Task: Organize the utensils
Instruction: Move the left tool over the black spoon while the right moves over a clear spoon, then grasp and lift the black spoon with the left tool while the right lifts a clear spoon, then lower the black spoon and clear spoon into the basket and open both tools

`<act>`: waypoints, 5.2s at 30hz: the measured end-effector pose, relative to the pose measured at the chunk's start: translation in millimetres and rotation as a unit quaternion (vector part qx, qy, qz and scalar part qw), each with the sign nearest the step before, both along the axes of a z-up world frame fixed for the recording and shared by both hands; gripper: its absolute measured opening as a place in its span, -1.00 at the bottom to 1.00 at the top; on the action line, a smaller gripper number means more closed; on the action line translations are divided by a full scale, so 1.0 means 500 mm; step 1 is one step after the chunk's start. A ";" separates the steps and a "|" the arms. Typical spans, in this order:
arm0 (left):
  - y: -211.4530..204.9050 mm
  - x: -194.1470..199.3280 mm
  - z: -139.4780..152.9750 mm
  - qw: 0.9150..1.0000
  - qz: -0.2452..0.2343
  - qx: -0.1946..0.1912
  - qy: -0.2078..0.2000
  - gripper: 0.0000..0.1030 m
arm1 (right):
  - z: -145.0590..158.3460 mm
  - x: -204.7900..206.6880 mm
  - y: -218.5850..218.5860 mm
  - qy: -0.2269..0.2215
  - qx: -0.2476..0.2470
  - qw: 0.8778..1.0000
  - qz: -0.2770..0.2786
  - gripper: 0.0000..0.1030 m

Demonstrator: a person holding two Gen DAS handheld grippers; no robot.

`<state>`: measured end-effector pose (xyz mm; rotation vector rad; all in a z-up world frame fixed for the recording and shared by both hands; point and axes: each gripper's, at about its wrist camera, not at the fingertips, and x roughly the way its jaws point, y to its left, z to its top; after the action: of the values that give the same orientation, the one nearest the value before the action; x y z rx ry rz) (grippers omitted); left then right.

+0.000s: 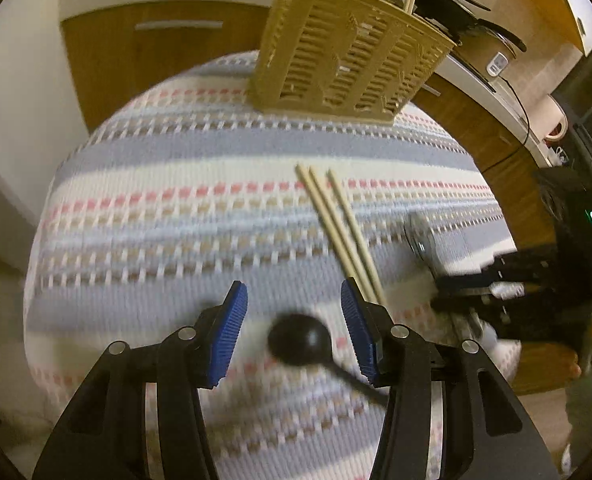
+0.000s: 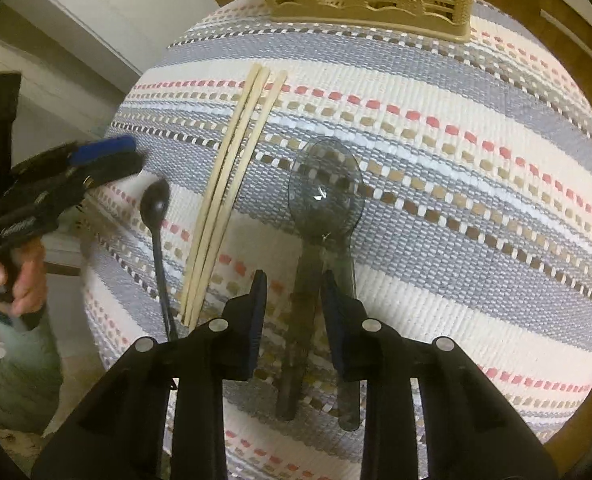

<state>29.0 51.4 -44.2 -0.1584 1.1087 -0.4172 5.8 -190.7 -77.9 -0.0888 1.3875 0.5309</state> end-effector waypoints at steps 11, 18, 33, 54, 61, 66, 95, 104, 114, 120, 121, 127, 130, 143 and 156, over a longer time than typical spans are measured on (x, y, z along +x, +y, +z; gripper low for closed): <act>-0.058 -0.067 -0.041 0.998 0.017 0.046 0.030 -0.04 | -0.007 -0.001 0.045 -0.048 -0.056 0.997 0.027 -0.54; -0.121 -0.051 -0.042 0.992 -0.006 0.129 -0.001 -0.27 | -0.008 -0.011 0.064 -0.070 -0.098 0.992 0.046 -0.80; -0.110 -0.033 -0.031 0.974 -0.124 0.185 -0.047 -0.54 | -0.004 0.007 0.056 -0.050 -0.066 0.996 0.024 -0.80; -0.011 -0.030 -0.043 0.996 -0.060 0.012 0.060 -0.37 | -0.011 0.043 0.042 -0.007 -0.056 0.998 0.006 -0.78; -0.048 -0.003 -0.045 0.992 -0.053 0.053 0.096 -0.38 | -0.014 0.072 0.080 -0.009 -0.077 0.997 0.020 -0.78; -0.114 0.007 -0.049 0.985 -0.062 0.129 0.095 -0.44 | -0.015 0.083 0.112 -0.019 -0.098 0.994 0.035 -0.79; -0.127 0.056 0.300 0.969 -0.002 -0.016 -0.248 -0.92 | 0.315 0.067 -0.020 -0.285 0.125 0.950 -0.022 -0.81; -0.156 0.147 0.373 0.945 0.006 -0.033 -0.326 -0.92 | 0.413 0.162 -0.052 -0.393 0.130 0.906 -0.093 -0.81; -0.143 0.261 0.358 0.919 0.014 -0.062 -0.388 -0.92 | 0.413 0.255 -0.071 -0.495 0.101 0.853 -0.132 -0.81; -0.136 0.295 0.302 0.909 0.031 -0.076 -0.410 -0.92 | 0.366 0.295 -0.081 -0.525 0.087 0.834 -0.150 -0.81; -0.135 0.297 0.296 0.907 0.034 -0.075 -0.412 -0.92 | 0.360 0.297 -0.080 -0.526 0.085 0.833 -0.148 -0.81; -0.138 0.291 0.248 0.899 0.044 -0.062 -0.432 -0.92 | 0.317 0.309 -0.079 -0.527 0.080 0.833 -0.148 -0.81; -0.136 0.282 0.228 0.896 0.051 -0.064 -0.437 -0.91 | 0.301 0.315 -0.081 -0.524 0.080 0.835 -0.148 -0.81; -0.130 0.259 0.199 0.907 0.038 -0.046 -0.416 -0.59 | 0.270 0.296 -0.112 -0.484 0.092 0.858 -0.147 -0.78; -0.082 0.133 0.227 0.919 0.048 -0.018 -0.391 -0.10 | 0.267 0.181 -0.165 -0.396 0.083 0.905 -0.135 -0.09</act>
<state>95.5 10.2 69.2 -0.0642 0.3013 -0.3631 96.2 -273.3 55.5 0.0284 0.5395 0.3160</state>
